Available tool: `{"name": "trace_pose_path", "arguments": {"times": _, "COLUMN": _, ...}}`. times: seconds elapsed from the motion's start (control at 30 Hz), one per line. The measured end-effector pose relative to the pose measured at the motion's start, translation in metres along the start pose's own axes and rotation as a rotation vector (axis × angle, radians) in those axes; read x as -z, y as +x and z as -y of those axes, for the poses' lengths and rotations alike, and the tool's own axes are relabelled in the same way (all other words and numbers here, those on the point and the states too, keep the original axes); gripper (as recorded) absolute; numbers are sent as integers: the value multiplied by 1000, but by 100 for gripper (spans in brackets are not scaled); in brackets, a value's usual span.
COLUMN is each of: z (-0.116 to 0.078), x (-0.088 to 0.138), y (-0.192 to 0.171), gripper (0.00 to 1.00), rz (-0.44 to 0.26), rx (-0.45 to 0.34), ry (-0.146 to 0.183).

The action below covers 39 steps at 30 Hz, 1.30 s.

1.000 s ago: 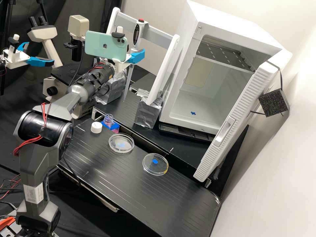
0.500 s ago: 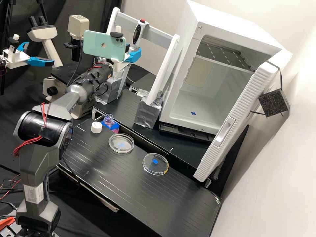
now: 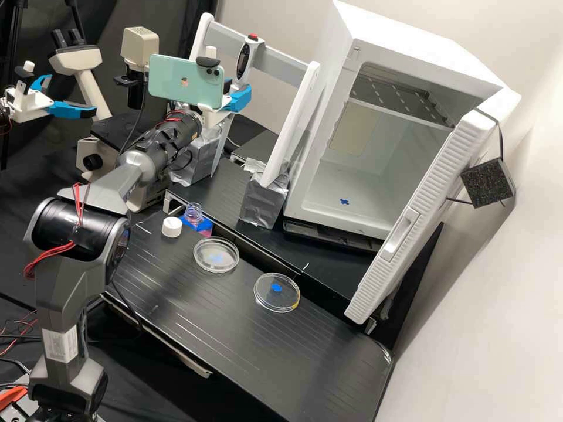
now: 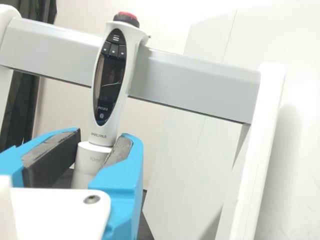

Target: Use the pipette

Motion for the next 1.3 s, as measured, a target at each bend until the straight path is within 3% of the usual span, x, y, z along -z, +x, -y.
{"name": "trace_pose_path", "arguments": {"times": 0.2, "z": -3, "x": 0, "y": 1, "gripper": 0, "rz": 3, "rx": -8, "ry": 10}}
{"name": "trace_pose_path", "arguments": {"times": 0.6, "z": -12, "x": 0, "y": 2, "gripper": 0, "rz": 20, "rx": -31, "ry": 63}}
{"name": "trace_pose_path", "arguments": {"times": 0.87, "z": -25, "x": 5, "y": -5, "gripper": 0, "rz": 10, "rx": -76, "ry": 61}}
{"name": "trace_pose_path", "arguments": {"times": 1.1, "z": -38, "x": 3, "y": -21, "gripper": 0, "rz": 17, "rx": -160, "ry": 61}}
{"name": "trace_pose_path", "arguments": {"times": 1.3, "z": -40, "x": -1, "y": -28, "gripper": 0, "rz": 27, "rx": -193, "ry": 61}}
